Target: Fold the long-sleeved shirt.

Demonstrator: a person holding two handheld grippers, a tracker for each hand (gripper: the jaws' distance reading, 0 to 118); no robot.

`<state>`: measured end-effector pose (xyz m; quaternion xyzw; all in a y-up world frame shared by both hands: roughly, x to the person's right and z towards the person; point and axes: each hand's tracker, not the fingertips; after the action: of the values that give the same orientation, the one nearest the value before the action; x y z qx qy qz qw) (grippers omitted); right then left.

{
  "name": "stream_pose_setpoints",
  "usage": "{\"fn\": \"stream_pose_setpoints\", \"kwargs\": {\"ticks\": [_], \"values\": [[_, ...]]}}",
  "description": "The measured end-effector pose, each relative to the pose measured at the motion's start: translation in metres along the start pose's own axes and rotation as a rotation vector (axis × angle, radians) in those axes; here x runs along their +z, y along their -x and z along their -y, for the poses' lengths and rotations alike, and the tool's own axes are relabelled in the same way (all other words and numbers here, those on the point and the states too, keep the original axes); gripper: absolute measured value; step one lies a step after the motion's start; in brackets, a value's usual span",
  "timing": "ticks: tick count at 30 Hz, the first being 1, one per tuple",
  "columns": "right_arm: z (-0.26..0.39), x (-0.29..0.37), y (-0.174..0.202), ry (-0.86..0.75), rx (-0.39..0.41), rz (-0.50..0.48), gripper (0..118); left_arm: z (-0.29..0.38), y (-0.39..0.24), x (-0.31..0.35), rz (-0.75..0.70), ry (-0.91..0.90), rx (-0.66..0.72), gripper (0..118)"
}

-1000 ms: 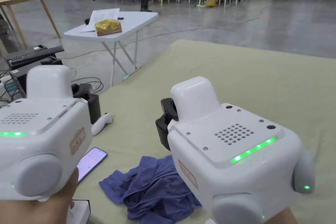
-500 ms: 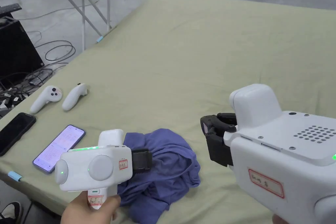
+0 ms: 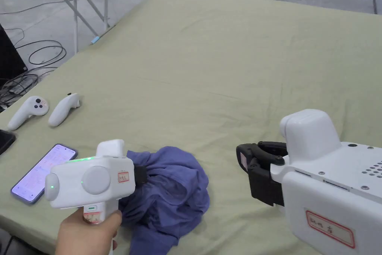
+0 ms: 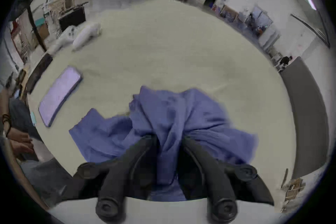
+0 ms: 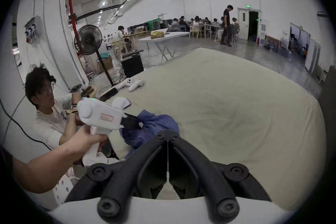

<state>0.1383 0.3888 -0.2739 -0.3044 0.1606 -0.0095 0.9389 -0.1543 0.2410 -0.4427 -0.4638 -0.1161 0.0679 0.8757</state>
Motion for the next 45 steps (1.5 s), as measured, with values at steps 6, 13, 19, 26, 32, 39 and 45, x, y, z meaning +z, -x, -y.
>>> {"fn": "stream_pose_setpoints", "kwargs": {"ticks": [6, 13, 19, 26, 32, 39, 45], "values": [[-0.001, 0.063, -0.025, -0.138, -0.085, 0.061, 3, -0.075, -0.093, 0.130, 0.282, -0.239, -0.056, 17], [-0.008, 0.167, -0.050, -0.327, -0.125, 0.195, 3, -0.158, -0.259, 0.255, 0.531, -0.444, -0.256, 17], [0.000, 0.251, -0.075, -0.433, -0.141, 0.344, 3, -0.183, -0.372, 0.297, 0.619, -0.487, -0.326, 17], [0.027, 0.307, -0.116, -0.465, -0.222, 0.581, 3, -0.162, -0.481, 0.248, 0.720, -0.380, -0.426, 17], [0.064, 0.307, -0.150, -0.413, -0.299, 0.673, 3, -0.081, -0.522, 0.092, 0.608, -0.106, -0.467, 17], [0.103, 0.274, -0.176, -0.284, -0.377, 0.652, 3, 0.049, -0.483, -0.089, 0.483, 0.345, -0.342, 46], [0.110, 0.266, -0.181, -0.275, -0.409, 0.620, 3, -0.003, -0.449, -0.039, 0.584, 0.079, -0.260, 118]]}}
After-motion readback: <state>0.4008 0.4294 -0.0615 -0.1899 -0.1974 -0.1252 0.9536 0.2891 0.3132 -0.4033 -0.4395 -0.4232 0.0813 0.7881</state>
